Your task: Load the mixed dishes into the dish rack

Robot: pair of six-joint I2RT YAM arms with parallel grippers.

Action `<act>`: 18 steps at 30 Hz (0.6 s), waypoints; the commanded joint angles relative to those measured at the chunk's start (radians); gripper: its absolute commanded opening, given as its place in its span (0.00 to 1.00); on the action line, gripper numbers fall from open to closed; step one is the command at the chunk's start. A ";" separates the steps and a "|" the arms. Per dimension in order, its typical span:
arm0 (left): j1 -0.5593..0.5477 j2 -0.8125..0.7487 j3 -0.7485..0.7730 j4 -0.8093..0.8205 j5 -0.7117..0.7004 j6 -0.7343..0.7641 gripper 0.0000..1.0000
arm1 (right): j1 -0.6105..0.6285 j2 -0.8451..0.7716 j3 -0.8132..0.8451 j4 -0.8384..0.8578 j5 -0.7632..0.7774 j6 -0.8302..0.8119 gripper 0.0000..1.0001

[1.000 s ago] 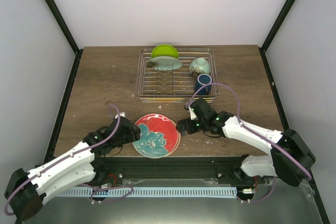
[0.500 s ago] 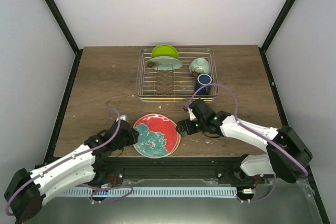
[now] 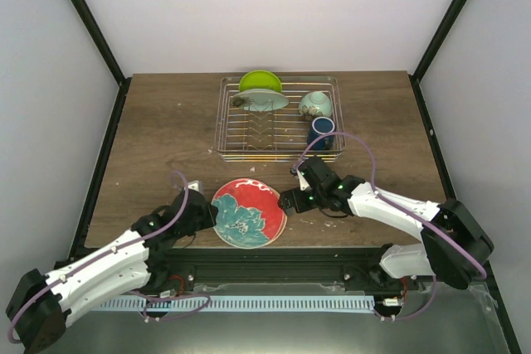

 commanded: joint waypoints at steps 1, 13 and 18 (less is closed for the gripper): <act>-0.003 -0.029 0.023 -0.034 -0.010 0.024 0.09 | -0.001 -0.007 -0.007 0.011 0.008 0.011 1.00; -0.003 -0.218 0.098 -0.189 -0.026 0.032 0.00 | 0.000 -0.063 -0.023 0.011 -0.004 0.016 1.00; -0.003 -0.222 0.079 -0.092 0.056 0.043 0.00 | -0.001 -0.103 -0.041 0.057 -0.081 0.028 1.00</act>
